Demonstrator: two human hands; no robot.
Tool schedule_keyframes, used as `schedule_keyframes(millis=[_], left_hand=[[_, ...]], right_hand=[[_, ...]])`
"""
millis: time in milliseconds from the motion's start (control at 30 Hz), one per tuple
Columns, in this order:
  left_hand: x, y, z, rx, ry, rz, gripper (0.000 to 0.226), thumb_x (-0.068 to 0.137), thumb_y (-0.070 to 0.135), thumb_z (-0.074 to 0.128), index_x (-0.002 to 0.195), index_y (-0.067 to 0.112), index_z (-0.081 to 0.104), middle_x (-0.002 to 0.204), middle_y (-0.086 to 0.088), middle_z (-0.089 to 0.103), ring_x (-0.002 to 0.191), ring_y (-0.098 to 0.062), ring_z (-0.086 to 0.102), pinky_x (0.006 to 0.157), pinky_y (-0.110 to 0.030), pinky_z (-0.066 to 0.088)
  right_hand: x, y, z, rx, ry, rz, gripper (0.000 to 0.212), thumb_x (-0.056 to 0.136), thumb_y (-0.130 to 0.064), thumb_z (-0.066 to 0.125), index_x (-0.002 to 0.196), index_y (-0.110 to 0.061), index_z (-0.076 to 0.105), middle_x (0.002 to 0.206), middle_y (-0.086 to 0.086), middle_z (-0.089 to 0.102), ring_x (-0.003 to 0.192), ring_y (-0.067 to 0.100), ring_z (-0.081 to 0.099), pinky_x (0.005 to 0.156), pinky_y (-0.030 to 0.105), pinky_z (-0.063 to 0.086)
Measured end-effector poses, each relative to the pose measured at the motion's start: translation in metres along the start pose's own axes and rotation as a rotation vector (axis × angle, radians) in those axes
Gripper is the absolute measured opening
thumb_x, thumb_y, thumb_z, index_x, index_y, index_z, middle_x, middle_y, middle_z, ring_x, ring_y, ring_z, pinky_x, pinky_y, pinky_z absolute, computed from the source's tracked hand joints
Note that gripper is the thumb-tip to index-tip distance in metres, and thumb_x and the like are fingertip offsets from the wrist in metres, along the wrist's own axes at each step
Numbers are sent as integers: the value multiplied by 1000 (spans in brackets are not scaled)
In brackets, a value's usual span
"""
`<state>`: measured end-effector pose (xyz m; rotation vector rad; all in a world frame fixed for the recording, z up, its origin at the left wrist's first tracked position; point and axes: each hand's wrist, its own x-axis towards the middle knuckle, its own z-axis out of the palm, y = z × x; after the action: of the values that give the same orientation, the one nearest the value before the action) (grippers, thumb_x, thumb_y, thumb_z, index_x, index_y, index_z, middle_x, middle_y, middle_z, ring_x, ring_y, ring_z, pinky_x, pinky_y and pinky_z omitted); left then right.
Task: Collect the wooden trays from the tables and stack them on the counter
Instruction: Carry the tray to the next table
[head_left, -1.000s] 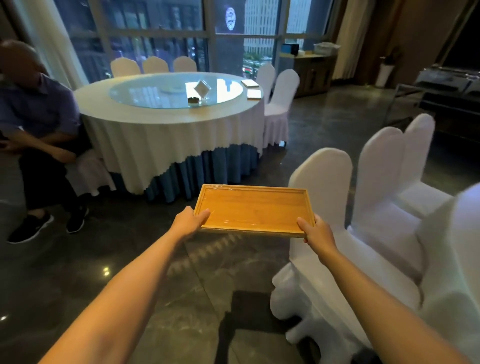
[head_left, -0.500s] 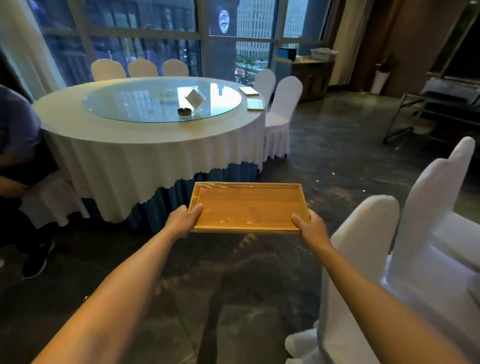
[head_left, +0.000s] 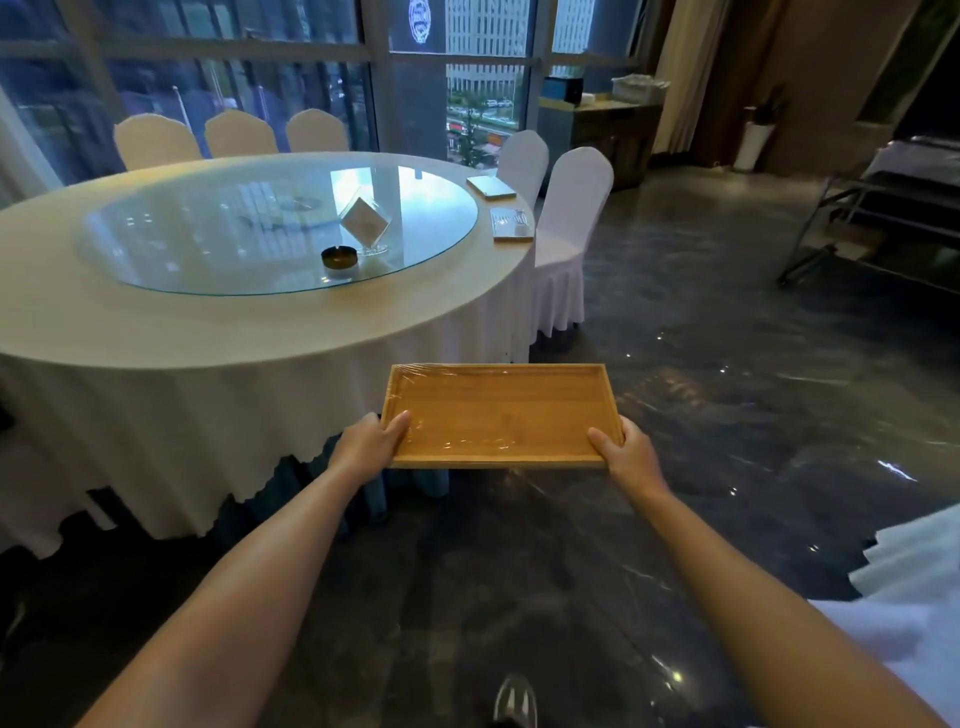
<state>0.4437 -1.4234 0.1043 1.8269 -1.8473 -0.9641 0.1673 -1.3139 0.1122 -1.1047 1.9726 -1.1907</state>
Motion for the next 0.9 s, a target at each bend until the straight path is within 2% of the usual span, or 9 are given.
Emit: schedule_keyframes(millis=[67, 200, 333, 433, 567, 633, 733, 833, 900], left_hand=[[52, 9, 12, 3, -3, -18, 46, 91, 53, 37, 98, 10, 49, 84, -4, 56, 75, -21, 56, 76, -41, 51], [170, 47, 35, -6, 6, -28, 55, 92, 49, 38, 114, 1, 51, 97, -11, 56, 80, -22, 53, 68, -34, 44], [275, 105, 50, 32, -4, -8, 52, 92, 49, 37, 114, 5, 53, 104, -13, 62, 82, -20, 55, 67, -29, 41], [342, 145, 55, 59, -25, 14, 44, 93, 49, 35, 97, 11, 56, 93, -8, 60, 72, -16, 55, 58, -24, 39], [428, 184, 65, 124, 9, -9, 54, 92, 51, 33, 106, 4, 56, 97, -12, 63, 84, -26, 58, 72, -35, 43], [471, 198, 79, 130, -6, 2, 55, 93, 50, 33, 104, 3, 59, 100, -15, 66, 86, -29, 60, 72, -35, 42], [543, 215, 106, 118, -41, 7, 54, 93, 49, 33, 101, 3, 61, 99, -16, 67, 86, -31, 61, 70, -32, 40], [623, 235, 128, 81, -66, -16, 47, 93, 49, 34, 88, 8, 57, 87, -11, 63, 67, -21, 57, 64, -30, 41], [679, 251, 136, 58, -61, -27, 49, 93, 49, 35, 87, 6, 57, 83, -10, 59, 70, -28, 60, 64, -33, 43]], right_hand=[[57, 5, 12, 19, -4, -3, 42, 92, -23, 51, 129, -5, 45, 122, 14, 58, 102, 21, 55, 87, 34, 46], [184, 8, 24, 44, -31, 3, 41, 92, -22, 51, 129, -5, 45, 121, 13, 58, 105, 23, 56, 89, 35, 46], [307, -4, 15, 27, -33, 15, 41, 91, -20, 52, 129, -4, 46, 110, 7, 57, 96, 17, 52, 82, 29, 43], [386, -17, 8, 17, -33, 14, 40, 91, -19, 53, 127, -4, 48, 112, 10, 59, 96, 19, 54, 83, 32, 44], [477, -24, 7, 41, -3, 17, 37, 90, -17, 54, 124, -3, 50, 112, 13, 61, 100, 24, 57, 85, 35, 46], [520, -22, 8, 40, 12, 25, 34, 90, -16, 54, 122, -3, 52, 110, 12, 61, 96, 20, 56, 83, 33, 46], [594, -12, 12, 31, 19, 44, 34, 90, -16, 54, 122, -3, 52, 112, 14, 62, 100, 26, 59, 88, 39, 48], [682, -7, 22, 18, 13, 52, 35, 91, -15, 53, 122, -1, 51, 113, 17, 62, 96, 24, 58, 84, 35, 47], [746, -12, 29, 5, -1, 48, 34, 91, -14, 53, 122, -1, 52, 112, 16, 63, 92, 20, 56, 80, 31, 45]])
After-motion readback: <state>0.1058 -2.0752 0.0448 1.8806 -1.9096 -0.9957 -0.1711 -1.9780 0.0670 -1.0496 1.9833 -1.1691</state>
